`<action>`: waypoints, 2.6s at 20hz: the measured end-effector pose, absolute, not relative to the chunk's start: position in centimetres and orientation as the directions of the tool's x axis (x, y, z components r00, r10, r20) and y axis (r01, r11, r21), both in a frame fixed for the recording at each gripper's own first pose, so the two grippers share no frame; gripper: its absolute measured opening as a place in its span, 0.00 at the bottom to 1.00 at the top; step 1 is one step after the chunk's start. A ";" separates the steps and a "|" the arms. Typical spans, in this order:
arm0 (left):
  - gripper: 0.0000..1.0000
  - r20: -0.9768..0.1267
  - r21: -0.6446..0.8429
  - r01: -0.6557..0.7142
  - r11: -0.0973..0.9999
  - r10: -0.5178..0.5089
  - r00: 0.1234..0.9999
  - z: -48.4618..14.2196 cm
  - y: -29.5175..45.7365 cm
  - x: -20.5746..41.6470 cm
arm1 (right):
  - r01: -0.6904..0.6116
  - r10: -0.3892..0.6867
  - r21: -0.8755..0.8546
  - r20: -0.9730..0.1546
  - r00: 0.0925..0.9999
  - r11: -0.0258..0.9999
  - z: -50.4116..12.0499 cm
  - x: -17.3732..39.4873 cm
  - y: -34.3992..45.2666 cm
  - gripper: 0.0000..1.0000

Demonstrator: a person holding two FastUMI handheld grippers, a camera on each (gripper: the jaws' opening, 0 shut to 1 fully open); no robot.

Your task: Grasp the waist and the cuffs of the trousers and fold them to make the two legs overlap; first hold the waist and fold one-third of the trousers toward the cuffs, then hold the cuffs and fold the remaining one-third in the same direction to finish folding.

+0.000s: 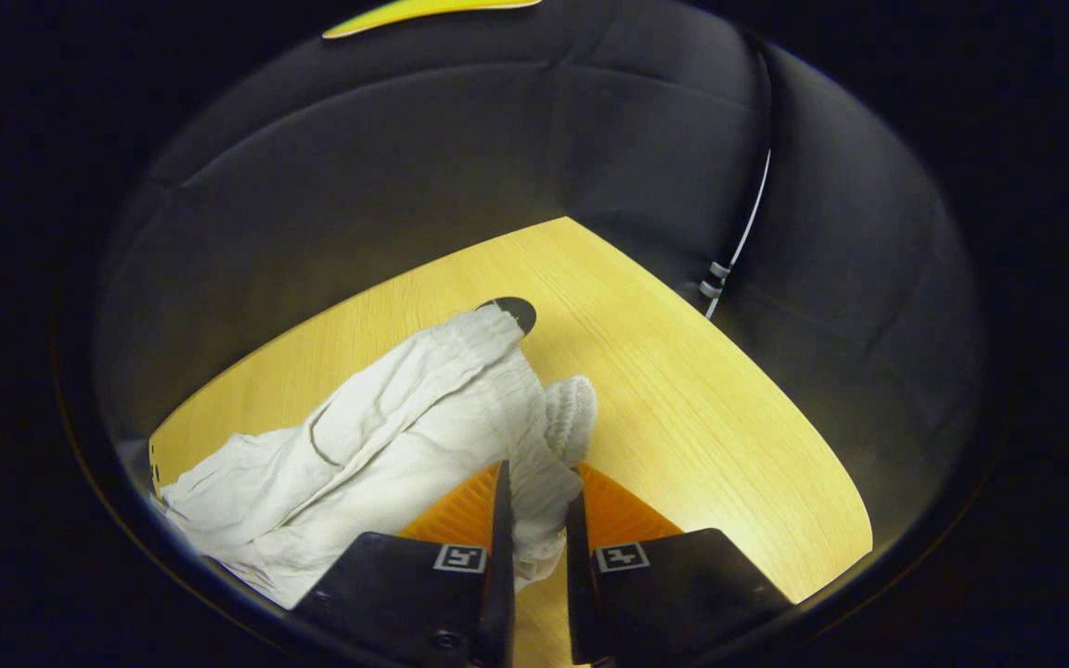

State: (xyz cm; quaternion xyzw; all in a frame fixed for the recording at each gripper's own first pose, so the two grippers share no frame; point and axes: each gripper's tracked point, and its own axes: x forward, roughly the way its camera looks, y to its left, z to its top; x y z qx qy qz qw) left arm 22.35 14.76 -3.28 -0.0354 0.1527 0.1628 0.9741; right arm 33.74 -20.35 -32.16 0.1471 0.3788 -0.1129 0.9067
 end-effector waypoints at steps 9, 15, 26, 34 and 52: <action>0.97 -0.305 -0.017 -0.294 0.956 0.275 0.912 -3.8 16.9 21.1 | 0.257 -0.131 0.123 -0.609 0.782 0.959 -22.1 32.6 -19.5 0.17; 0.97 -0.310 -0.085 -0.303 0.949 0.264 0.913 -5.0 19.9 19.2 | 0.157 -0.082 0.108 -0.504 0.860 0.982 -14.2 32.5 -15.0 0.17; 0.96 -0.318 -0.121 -0.317 0.941 0.266 0.910 -10.4 26.3 15.2 | 0.021 0.108 0.246 -0.497 0.861 0.969 -14.8 30.6 2.5 0.17; 0.96 -0.347 -0.238 -0.348 0.907 0.255 0.902 -14.1 31.1 18.1 | -0.033 0.178 0.264 -0.547 0.818 0.964 -20.2 27.4 12.7 0.17; 0.96 -0.418 -0.395 -0.379 0.837 0.203 0.886 -16.9 31.0 30.9 | -0.201 0.369 0.322 -0.640 0.674 0.925 -24.0 15.6 20.6 0.99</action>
